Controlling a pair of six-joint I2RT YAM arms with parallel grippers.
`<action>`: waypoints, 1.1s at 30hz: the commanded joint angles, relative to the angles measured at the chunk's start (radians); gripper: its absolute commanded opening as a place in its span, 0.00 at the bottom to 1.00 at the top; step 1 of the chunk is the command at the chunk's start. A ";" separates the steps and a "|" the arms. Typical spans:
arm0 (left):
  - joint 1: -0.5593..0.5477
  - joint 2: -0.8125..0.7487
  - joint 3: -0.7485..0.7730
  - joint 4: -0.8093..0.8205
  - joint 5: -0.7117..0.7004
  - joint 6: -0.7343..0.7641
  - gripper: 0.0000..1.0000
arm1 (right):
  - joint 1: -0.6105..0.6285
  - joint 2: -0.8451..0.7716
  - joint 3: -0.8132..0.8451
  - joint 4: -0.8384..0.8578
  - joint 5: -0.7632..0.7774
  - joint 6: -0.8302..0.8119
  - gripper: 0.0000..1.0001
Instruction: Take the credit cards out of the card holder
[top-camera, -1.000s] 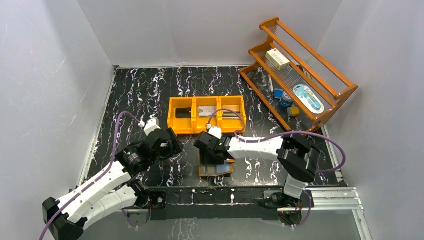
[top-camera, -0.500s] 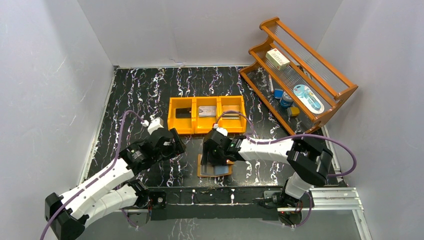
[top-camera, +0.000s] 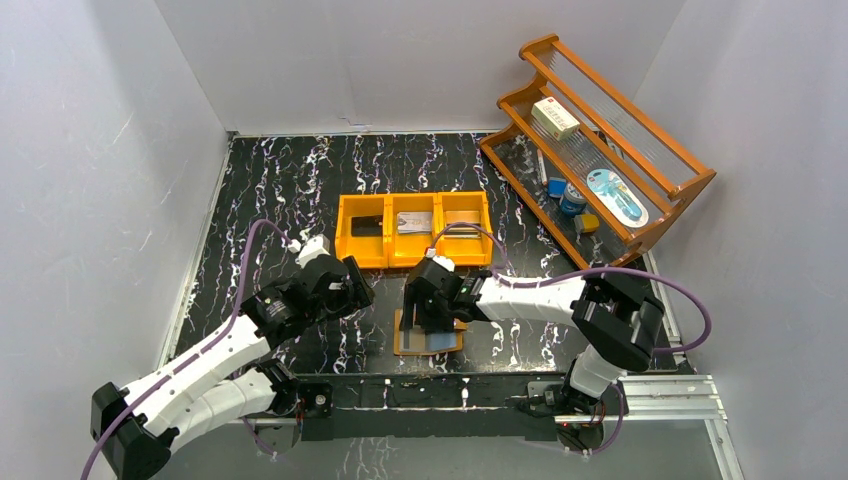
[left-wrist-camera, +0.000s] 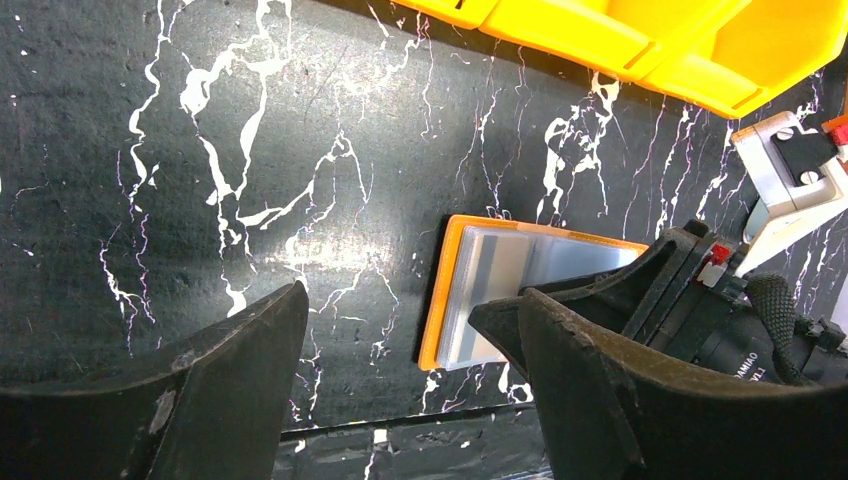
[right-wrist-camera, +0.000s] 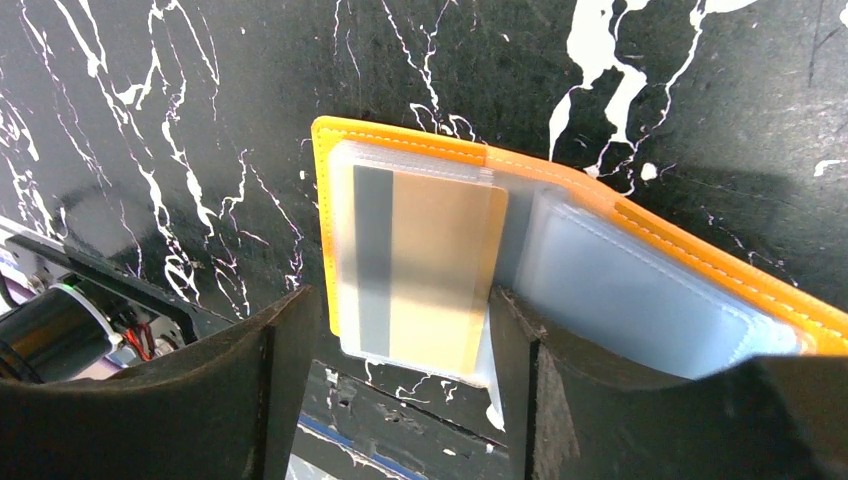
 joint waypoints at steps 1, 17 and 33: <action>0.003 0.008 0.008 0.004 0.005 0.011 0.76 | -0.001 0.023 0.014 -0.016 0.003 0.003 0.73; 0.003 -0.018 -0.004 -0.017 -0.029 -0.006 0.77 | 0.037 0.149 0.207 -0.258 0.132 -0.026 0.79; 0.003 -0.049 -0.020 -0.046 -0.043 -0.035 0.77 | 0.056 0.105 0.139 -0.108 0.074 -0.019 0.67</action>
